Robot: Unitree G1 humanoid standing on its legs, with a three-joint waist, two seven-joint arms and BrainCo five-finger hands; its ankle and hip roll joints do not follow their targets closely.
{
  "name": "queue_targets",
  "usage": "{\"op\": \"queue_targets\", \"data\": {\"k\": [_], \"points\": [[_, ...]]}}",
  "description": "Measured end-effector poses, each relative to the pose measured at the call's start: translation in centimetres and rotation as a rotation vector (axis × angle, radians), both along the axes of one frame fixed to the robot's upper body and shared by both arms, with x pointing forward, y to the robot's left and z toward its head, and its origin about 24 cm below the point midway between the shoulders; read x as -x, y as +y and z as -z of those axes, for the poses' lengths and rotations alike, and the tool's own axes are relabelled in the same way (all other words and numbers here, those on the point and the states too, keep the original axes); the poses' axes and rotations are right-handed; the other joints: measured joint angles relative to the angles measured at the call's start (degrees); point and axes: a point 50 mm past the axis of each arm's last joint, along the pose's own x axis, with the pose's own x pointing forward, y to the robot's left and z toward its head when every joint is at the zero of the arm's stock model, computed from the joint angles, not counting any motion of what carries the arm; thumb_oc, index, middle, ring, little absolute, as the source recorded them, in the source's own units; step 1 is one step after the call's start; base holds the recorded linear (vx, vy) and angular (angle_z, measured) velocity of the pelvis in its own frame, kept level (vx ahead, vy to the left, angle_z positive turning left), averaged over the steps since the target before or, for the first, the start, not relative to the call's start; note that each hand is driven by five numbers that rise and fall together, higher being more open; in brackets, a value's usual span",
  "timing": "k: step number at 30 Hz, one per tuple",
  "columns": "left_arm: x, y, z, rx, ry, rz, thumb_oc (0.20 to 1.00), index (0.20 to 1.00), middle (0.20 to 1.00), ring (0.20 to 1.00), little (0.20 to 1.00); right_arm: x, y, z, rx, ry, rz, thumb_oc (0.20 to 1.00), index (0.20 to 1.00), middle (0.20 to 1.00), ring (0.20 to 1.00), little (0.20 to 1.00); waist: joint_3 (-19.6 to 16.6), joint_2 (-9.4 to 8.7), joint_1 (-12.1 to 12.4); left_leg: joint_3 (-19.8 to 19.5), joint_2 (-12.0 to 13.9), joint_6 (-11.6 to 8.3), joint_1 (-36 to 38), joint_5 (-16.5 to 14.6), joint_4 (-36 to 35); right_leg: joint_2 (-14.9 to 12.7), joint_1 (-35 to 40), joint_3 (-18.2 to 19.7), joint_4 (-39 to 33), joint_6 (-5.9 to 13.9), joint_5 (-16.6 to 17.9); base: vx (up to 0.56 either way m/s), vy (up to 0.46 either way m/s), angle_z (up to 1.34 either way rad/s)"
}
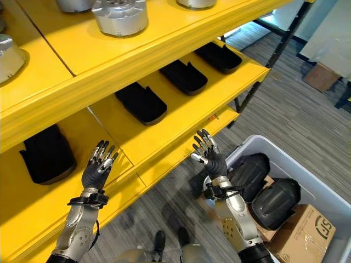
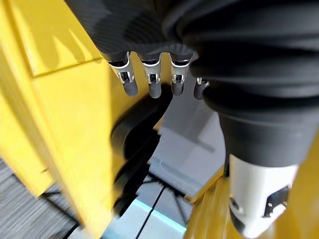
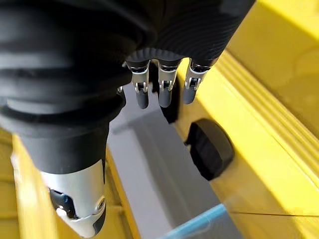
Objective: Move parts from the plastic box to the shelf.
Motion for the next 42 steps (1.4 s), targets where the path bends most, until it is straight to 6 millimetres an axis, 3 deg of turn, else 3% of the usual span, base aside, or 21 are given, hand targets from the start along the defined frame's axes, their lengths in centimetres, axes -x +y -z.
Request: {"op": "queue_targets", "data": {"k": [1, 2, 3, 4, 7, 10, 11, 12, 15, 17, 22, 24, 25, 27, 29, 30, 31, 34, 35, 38, 42], "points": [[-0.1, 0.4, -0.1, -0.018, 0.001, -0.013, 1.000, 1.000, 1.000, 1.000, 1.000, -0.7, 0.8, -0.4, -0.010, -0.009, -0.016, 1.000, 1.000, 1.000, 1.000, 1.000, 0.55, -0.27, 1.84, 4.30, 0.95, 1.14, -0.92, -0.85, 1.15, -3.93, -3.07, -14.51, 4.05, -2.48, -0.96, -0.05, -0.030, -2.02], [-0.5, 0.0, -0.4, 0.003, -0.011, -0.021, 1.000, 1.000, 1.000, 1.000, 1.000, -0.9, 0.8, -0.4, -0.008, -0.007, -0.013, 1.000, 1.000, 1.000, 1.000, 1.000, 1.04, 0.64, 2.15, 5.74, 1.29, 1.34, -1.67, -1.00, 2.57, -10.24, -2.96, -25.97, 6.73, -2.39, -1.60, 0.00, -0.056, -1.21], [-0.5, -0.3, -0.3, 0.022, -0.013, -0.023, 1.000, 1.000, 1.000, 1.000, 1.000, -0.8, 0.6, -0.1, 0.001, 0.006, -0.003, 1.000, 1.000, 1.000, 1.000, 1.000, 1.13, 2.67, 1.08, 6.06, 1.68, 1.51, -1.83, -1.56, 2.81, -16.83, -0.93, -31.68, 8.52, -2.03, -1.80, 0.01, -0.044, -1.04], [-0.5, -0.1, -0.5, 0.023, -0.021, -0.034, 1.000, 1.000, 1.000, 1.000, 1.000, -0.7, 0.6, 0.1, 0.007, 0.019, -0.007, 1.000, 1.000, 1.000, 1.000, 1.000, 1.21, 3.50, 2.19, 8.00, 2.28, 0.76, -1.44, -1.73, 2.05, -21.26, 0.06, -30.05, 8.65, -0.31, -0.67, 0.02, -0.066, -0.77], [-0.2, 0.9, -0.4, -0.011, -0.007, -0.050, 1.000, 1.000, 1.000, 1.000, 1.000, -0.7, 0.9, 0.2, 0.001, 0.029, -0.010, 1.000, 1.000, 1.000, 1.000, 1.000, 0.81, 1.56, 2.20, 8.69, 2.45, -1.77, -1.71, -0.75, 1.13, -23.25, 3.58, -22.00, 2.31, 3.51, 1.72, -0.03, -0.136, -0.56], [0.2, 1.7, -0.3, -0.017, -0.001, -0.077, 1.000, 1.000, 1.000, 1.000, 1.000, -0.6, 0.9, 0.4, 0.005, 0.036, -0.012, 1.000, 1.000, 1.000, 1.000, 1.000, -0.17, -0.19, 2.89, 12.19, 2.58, -3.76, -2.35, 0.05, 0.91, -27.84, 3.19, -26.58, -0.63, 3.57, 3.96, 0.05, -0.153, -0.47], [0.7, 2.3, 0.0, -0.022, 0.012, -0.101, 1.000, 1.000, 1.000, 1.000, 1.000, -0.2, 0.9, 0.9, 0.003, 0.054, -0.009, 1.000, 1.000, 1.000, 1.000, 1.000, -1.13, -1.70, 3.03, 13.15, 2.81, -5.03, -2.30, 0.43, 0.58, -27.39, 3.44, -29.12, -3.28, 4.46, 4.00, 0.10, -0.394, -0.91], [1.7, 1.6, 1.2, 0.028, 0.058, -0.115, 1.000, 1.000, 1.000, 1.000, 1.000, -0.1, 0.1, 1.3, 0.037, 0.073, 0.000, 1.000, 1.000, 1.000, 1.000, 1.000, -1.75, 0.47, 2.66, 11.32, 5.60, -7.27, -0.73, 1.60, -1.11, -22.38, 5.63, -28.21, -9.14, 5.18, 6.11, 0.08, -0.399, -1.01], [2.2, 0.7, 2.0, 0.084, 0.081, -0.121, 1.000, 1.000, 1.000, 1.000, 1.000, 0.3, -1.3, 1.2, 0.082, 0.070, 0.019, 1.000, 1.000, 1.000, 1.000, 1.000, -2.48, 1.25, 0.68, 11.45, 10.44, -7.95, 0.43, 1.53, -0.84, -16.79, 6.64, -25.36, -12.59, 3.23, 6.91, 0.08, -0.318, -0.83], [1.7, 0.5, 1.7, 0.087, 0.065, -0.102, 1.000, 1.000, 1.000, 1.000, 1.000, 0.9, -3.1, 1.5, 0.103, 0.085, 0.070, 1.000, 1.000, 1.000, 1.000, 1.000, -2.64, 1.56, -2.83, 11.37, 14.37, -7.90, 1.52, 1.66, -0.65, -12.74, 6.80, -24.67, -12.44, 0.95, 6.05, 0.06, -0.315, -0.54], [1.7, 0.4, 1.7, 0.086, 0.063, -0.087, 1.000, 1.000, 1.000, 1.000, 1.000, 1.1, -3.6, 1.7, 0.116, 0.092, 0.079, 1.000, 1.000, 1.000, 1.000, 1.000, -2.77, 2.27, -3.80, 11.57, 16.60, -8.28, 1.37, 2.68, 0.87, -10.54, 6.03, -22.83, -12.21, -0.55, 5.33, 0.02, -0.225, -0.26], [1.6, 0.1, 1.8, 0.079, 0.069, -0.069, 1.000, 1.000, 1.000, 1.000, 1.000, 1.0, -3.8, 1.5, 0.107, 0.083, 0.090, 1.000, 1.000, 1.000, 1.000, 1.000, -2.35, 2.00, -3.54, 10.83, 18.18, -8.33, -3.16, 2.72, 9.19, -10.13, 3.73, -22.06, -8.60, -2.03, 3.32, -0.07, -0.270, -0.14], [1.5, 0.0, 1.7, 0.079, 0.067, -0.064, 1.000, 1.000, 1.000, 1.000, 1.000, 0.9, -3.8, 1.4, 0.102, 0.078, 0.091, 1.000, 1.000, 1.000, 1.000, 1.000, -1.74, 1.78, -3.17, 8.08, 19.07, -8.60, -5.96, 3.01, 14.46, -9.53, 2.99, -22.05, -6.88, -3.25, 2.42, -0.04, -0.151, -0.10], [0.6, -0.6, 1.0, 0.079, 0.037, -0.036, 1.000, 1.000, 1.000, 1.000, 1.000, 0.6, -3.9, 0.5, 0.093, 0.039, 0.102, 1.000, 1.000, 1.000, 1.000, 1.000, 2.38, -0.62, -1.65, -3.50, 19.33, -12.07, -12.43, 5.76, 23.81, -9.32, 2.59, -21.55, -4.64, -5.70, 0.69, 0.04, 0.068, -0.04], [0.5, -0.8, 1.1, 0.078, 0.042, -0.026, 1.000, 1.000, 1.000, 1.000, 1.000, 0.3, -3.8, 0.1, 0.084, 0.018, 0.110, 1.000, 1.000, 1.000, 1.000, 1.000, 3.91, -1.23, -1.70, -5.47, 19.03, -12.81, -12.35, 4.53, 18.09, -9.08, 2.33, -21.19, -4.69, -5.63, 0.16, 0.09, 0.238, -0.18], [0.7, -0.8, 1.3, 0.077, 0.055, -0.026, 1.000, 1.000, 1.000, 1.000, 1.000, -0.1, -3.9, -0.7, 0.075, -0.016, 0.126, 1.000, 1.000, 1.000, 1.000, 1.000, 5.38, -1.34, -0.76, -6.47, 20.51, -12.68, -10.08, 4.53, 5.78, -7.20, 0.50, -19.02, -3.19, -5.61, 0.10, 0.08, 0.433, -0.58], [0.1, -0.9, 0.7, 0.073, 0.033, -0.020, 1.000, 1.000, 1.000, 1.000, 1.000, -0.4, -4.6, -1.5, 0.062, -0.047, 0.166, 1.000, 1.000, 1.000, 1.000, 1.000, 8.41, -1.09, -0.43, -7.45, 21.01, -12.54, -9.50, 4.72, 1.39, -6.58, 0.05, -18.67, -1.79, -6.28, 0.03, 0.02, 0.270, -0.72], [0.2, -1.1, 0.8, 0.076, 0.039, -0.020, 1.000, 1.000, 1.000, 1.000, 1.000, -0.4, -4.9, -1.4, 0.042, -0.042, 0.184, 1.000, 1.000, 1.000, 1.000, 1.000, 10.03, 0.68, -0.59, -3.73, 20.61, -11.71, -8.40, 4.19, 3.35, -6.27, -1.05, -16.24, 0.60, -3.75, -0.85, 0.02, 0.287, -0.50], [-0.2, -1.4, 0.5, 0.073, 0.023, -0.004, 1.000, 1.000, 1.000, 1.000, 1.000, -0.3, -5.2, -1.3, 0.039, -0.040, 0.199, 1.000, 1.000, 1.000, 1.000, 1.000, 10.83, 1.89, -1.80, -1.68, 20.35, -14.54, -8.63, 2.21, 3.49, -6.94, -1.26, -16.65, 0.89, -2.58, -1.13, 0.02, 0.259, -0.08], [-1.9, -0.7, -1.6, 0.016, -0.053, 0.011, 1.000, 1.000, 1.000, 1.000, 1.000, -0.1, -4.2, -0.8, -0.026, -0.016, 0.199, 1.000, 1.000, 1.000, 1.000, 1.000, 13.17, -1.54, -1.07, 0.31, 13.43, -12.33, -10.05, 1.14, 5.54, -13.27, -2.16, -15.50, -0.47, -0.66, 0.20, -0.02, 0.230, 0.04], [-2.4, 0.7, -2.8, -0.018, -0.101, -0.032, 1.000, 1.000, 1.000, 1.000, 1.000, -0.2, -2.7, -0.8, -0.036, -0.016, 0.144, 1.000, 1.000, 1.000, 1.000, 1.000, 13.42, -1.92, -0.30, 2.27, 10.07, -9.98, -10.55, -0.55, 6.86, -16.79, -0.84, -15.51, -4.98, 0.55, 3.50, -0.01, 0.121, -0.11]]}}
